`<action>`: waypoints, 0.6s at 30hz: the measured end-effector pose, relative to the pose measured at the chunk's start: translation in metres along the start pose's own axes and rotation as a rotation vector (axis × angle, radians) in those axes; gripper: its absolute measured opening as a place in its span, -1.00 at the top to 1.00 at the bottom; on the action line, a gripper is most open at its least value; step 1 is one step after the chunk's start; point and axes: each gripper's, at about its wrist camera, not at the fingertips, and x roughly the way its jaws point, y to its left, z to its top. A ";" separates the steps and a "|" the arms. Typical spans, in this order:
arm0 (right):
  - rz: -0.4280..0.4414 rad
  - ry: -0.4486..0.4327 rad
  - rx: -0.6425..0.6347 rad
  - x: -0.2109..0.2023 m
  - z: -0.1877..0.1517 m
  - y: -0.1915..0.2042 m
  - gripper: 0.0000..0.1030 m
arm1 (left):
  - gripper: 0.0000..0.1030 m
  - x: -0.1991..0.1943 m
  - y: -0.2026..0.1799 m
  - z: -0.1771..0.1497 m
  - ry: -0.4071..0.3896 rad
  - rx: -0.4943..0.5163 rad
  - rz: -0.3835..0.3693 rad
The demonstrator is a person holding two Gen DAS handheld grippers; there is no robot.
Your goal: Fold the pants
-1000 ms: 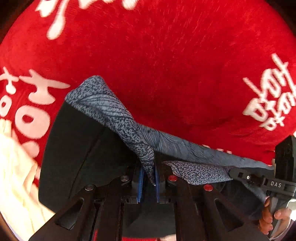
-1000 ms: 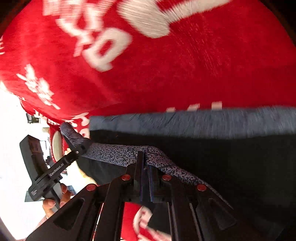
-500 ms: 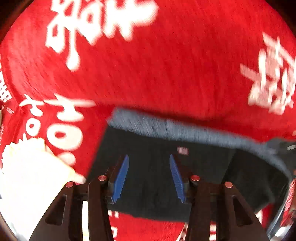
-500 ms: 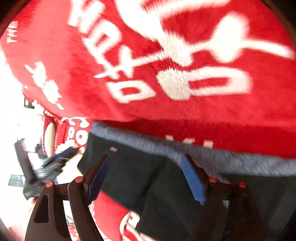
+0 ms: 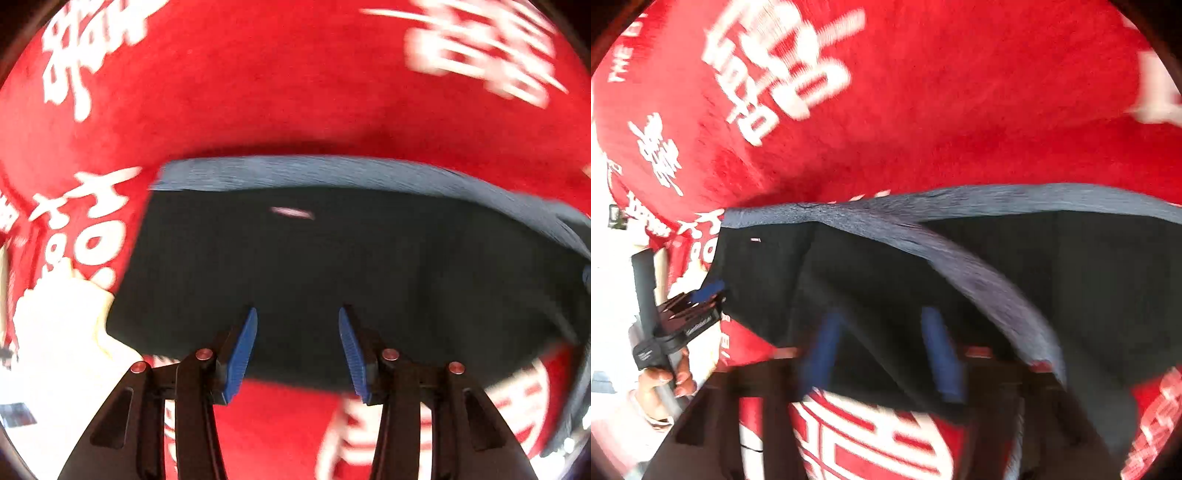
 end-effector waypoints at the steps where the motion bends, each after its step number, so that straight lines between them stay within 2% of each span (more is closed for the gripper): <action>1: -0.011 -0.030 0.010 -0.015 -0.013 -0.004 -0.44 | 0.07 -0.005 -0.018 -0.007 0.005 0.033 -0.037; 2: -0.022 -0.041 0.022 -0.027 -0.025 -0.011 -0.44 | 0.07 -0.009 -0.039 -0.014 0.013 0.067 -0.075; 5: -0.159 -0.070 0.091 -0.061 -0.070 -0.037 -0.44 | 0.07 -0.021 -0.093 -0.041 0.031 0.166 -0.210; 6: -0.207 -0.079 0.122 -0.072 -0.093 -0.046 -0.44 | 0.07 -0.024 -0.114 -0.051 0.039 0.205 -0.260; 10: -0.375 -0.086 0.219 -0.101 -0.178 -0.084 -0.44 | 0.07 -0.032 -0.176 -0.078 0.059 0.295 -0.379; 13: -0.422 -0.072 0.278 -0.101 -0.237 -0.088 -0.44 | 0.07 -0.034 -0.213 -0.089 0.088 0.330 -0.463; 16: -0.434 -0.075 0.326 -0.096 -0.273 -0.092 -0.44 | 0.07 -0.038 -0.254 -0.097 0.122 0.372 -0.486; 18: -0.426 -0.084 0.333 -0.092 -0.285 -0.098 -0.44 | 0.07 -0.037 -0.272 -0.101 0.128 0.389 -0.495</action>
